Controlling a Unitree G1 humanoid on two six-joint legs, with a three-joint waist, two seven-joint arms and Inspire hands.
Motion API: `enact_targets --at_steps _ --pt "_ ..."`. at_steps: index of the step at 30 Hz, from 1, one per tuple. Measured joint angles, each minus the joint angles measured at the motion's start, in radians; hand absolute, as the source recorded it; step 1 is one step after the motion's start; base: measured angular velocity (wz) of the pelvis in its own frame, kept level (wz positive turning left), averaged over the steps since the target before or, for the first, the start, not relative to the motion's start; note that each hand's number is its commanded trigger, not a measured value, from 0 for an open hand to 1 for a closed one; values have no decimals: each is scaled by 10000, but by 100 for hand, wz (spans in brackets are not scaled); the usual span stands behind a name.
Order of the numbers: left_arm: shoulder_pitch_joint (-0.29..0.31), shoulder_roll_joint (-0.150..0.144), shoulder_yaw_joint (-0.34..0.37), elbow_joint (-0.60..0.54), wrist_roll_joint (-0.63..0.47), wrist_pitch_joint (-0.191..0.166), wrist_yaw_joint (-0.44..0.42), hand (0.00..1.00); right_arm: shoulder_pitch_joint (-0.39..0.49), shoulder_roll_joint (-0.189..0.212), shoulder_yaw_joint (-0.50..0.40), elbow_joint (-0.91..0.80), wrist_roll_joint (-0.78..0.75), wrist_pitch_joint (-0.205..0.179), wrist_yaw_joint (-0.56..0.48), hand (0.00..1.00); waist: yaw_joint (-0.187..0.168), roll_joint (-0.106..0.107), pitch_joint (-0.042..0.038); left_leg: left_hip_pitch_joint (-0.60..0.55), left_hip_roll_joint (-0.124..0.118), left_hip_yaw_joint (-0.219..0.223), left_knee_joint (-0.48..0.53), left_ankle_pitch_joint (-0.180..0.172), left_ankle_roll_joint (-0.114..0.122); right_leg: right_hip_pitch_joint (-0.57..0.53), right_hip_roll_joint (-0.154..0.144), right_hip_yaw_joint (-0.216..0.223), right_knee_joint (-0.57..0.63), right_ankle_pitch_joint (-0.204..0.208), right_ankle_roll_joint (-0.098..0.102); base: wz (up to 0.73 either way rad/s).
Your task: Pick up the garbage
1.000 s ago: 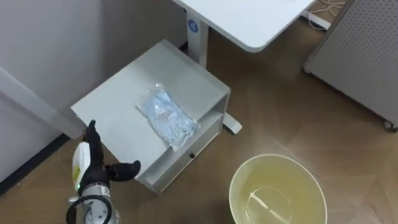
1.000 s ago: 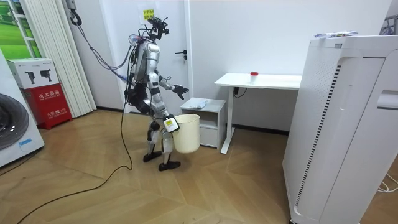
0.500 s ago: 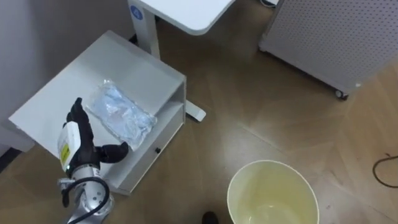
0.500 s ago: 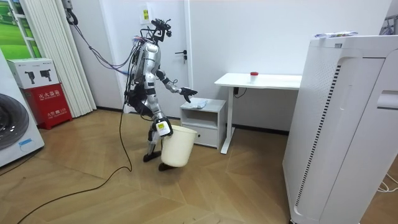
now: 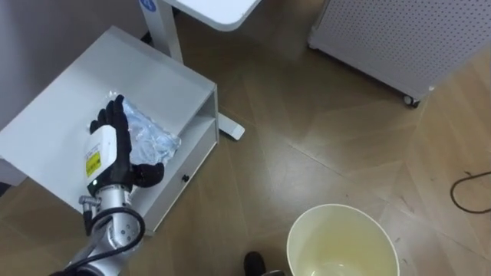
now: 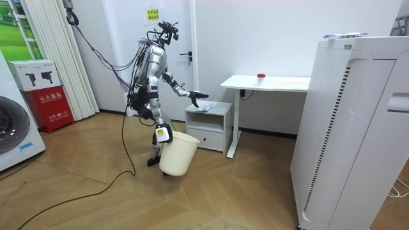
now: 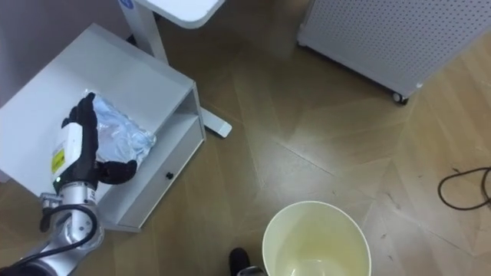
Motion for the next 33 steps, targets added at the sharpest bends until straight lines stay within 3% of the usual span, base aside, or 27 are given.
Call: enact_targets --at_steps 7,11,16,25,27,28,29,31,32,33 --pt "-15 -23 -261 106 648 217 -122 0 -12 -56 15 -80 701 53 164 100 -45 -9 7 -202 -15 55 129 -23 10 -270 -1 100 199 -23 -17 0" --pt "-35 -25 -288 977 654 577 -646 0 22 -73 7 -92 817 359 221 100 -148 -8 8 -210 -39 44 150 -26 1 -306 -20 94 302 -67 -38 2" --pt "-29 -18 -283 1276 641 1053 -1254 0 66 -144 -5 -160 844 433 222 100 -139 -10 4 -268 -42 4 150 -30 -6 -355 -2 88 276 -67 -38 0" --pt "-32 -63 -408 1554 627 1433 -2199 0 151 -135 89 -577 894 442 6 100 -155 -3 -21 -367 -32 -36 146 -17 -3 -361 -27 9 177 -60 -40 0" --pt "-36 -54 -481 1564 624 1514 -2297 5 144 -136 95 -706 895 448 -130 100 -138 14 -36 -369 -44 -35 133 -16 -1 -360 -70 -8 165 -29 -30 0" --pt "-38 -54 -482 1570 624 1520 -2324 11 145 -135 95 -727 897 450 -162 100 -141 17 -38 -368 -48 -33 132 -15 0 -359 -84 -18 167 -28 -30 0" --pt "-39 -54 -481 1576 624 1541 -2394 42 145 -123 97 -763 899 451 -242 100 -139 22 -41 -363 -55 -30 132 -14 2 -356 -97 -23 172 -27 -30 0" --pt "-50 -52 -473 1598 630 1560 -2411 68 144 -99 98 -807 898 447 -332 100 -133 16 -48 -341 -70 -25 128 -11 8 -348 -107 -12 176 -23 -25 0" --pt "-72 -41 -449 1593 630 1569 -2338 91 145 -98 99 -818 898 447 -342 100 -120 19 -56 -327 -85 -19 120 -4 19 -344 -112 1 175 -18 -16 0" --pt "-100 -27 -417 1584 630 1569 -2251 100 145 -99 98 -818 898 448 -351 100 -110 20 -59 -320 -94 -17 116 0 26 -340 -117 4 177 -16 -13 0"
